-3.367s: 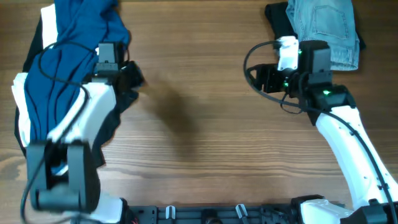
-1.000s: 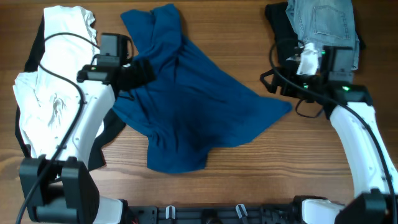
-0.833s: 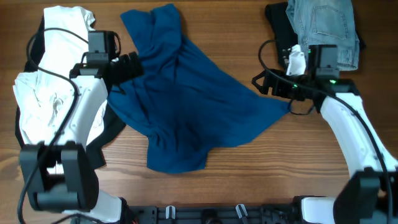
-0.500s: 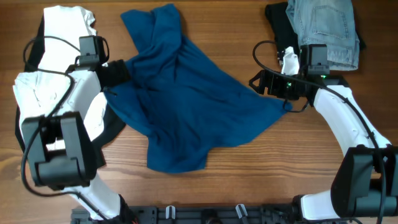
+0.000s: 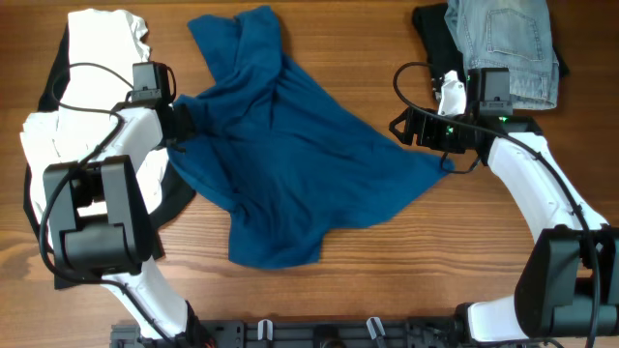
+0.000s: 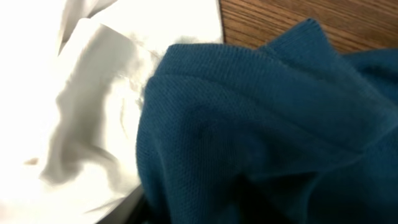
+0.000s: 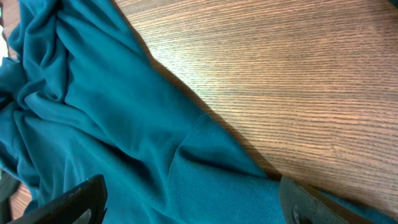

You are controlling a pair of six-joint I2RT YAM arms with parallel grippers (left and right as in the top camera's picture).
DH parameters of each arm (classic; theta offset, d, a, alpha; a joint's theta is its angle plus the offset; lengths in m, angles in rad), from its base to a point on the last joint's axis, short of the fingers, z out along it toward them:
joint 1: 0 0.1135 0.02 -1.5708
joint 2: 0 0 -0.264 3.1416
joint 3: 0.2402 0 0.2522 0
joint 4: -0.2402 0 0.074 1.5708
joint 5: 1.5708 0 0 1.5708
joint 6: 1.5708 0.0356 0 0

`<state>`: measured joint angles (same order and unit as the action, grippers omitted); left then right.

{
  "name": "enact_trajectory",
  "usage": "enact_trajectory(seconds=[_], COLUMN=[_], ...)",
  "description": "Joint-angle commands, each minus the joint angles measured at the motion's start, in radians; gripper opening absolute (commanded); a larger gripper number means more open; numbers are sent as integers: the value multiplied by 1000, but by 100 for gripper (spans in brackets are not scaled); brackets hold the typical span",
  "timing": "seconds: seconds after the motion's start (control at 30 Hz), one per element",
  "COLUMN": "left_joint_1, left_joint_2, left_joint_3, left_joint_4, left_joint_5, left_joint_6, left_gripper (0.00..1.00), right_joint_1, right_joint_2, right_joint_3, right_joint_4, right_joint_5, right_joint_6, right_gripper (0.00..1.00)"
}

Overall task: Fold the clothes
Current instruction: 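Grasp the blue shirt's left and right edges with both grippers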

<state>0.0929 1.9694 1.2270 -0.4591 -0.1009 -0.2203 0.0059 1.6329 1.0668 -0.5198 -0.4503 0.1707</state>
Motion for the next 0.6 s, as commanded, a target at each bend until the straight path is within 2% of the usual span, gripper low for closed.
enact_trajectory(seconds=[0.0, 0.1, 0.2, 0.27, 0.37, 0.57], left_joint_1=[1, 1, 1, 1, 1, 1], left_joint_2=[-61, -113, -166, -186, -184, -153], left_joint_3=[5, 5, 5, 5, 0, -15], left_joint_4=[-6, -19, -48, -76, -116, -146], left_joint_5=[5, 5, 5, 6, 6, 68], left_joint_6=[4, 4, 4, 3, -21, -23], left_gripper=[34, 38, 50, 47, 37, 38], right_joint_1=[4, 4, 4, 4, 4, 4], right_joint_2=[13, 13, 13, 13, 13, 13], right_joint_3=[5, 5, 5, 5, 5, 5], right_joint_4=[6, 6, 6, 6, 3, -19], right_joint_5=[13, 14, 14, 13, 13, 14], right_joint_6=[-11, -11, -11, -11, -11, -11], right_gripper=[89, 89, 88, 89, 89, 89])
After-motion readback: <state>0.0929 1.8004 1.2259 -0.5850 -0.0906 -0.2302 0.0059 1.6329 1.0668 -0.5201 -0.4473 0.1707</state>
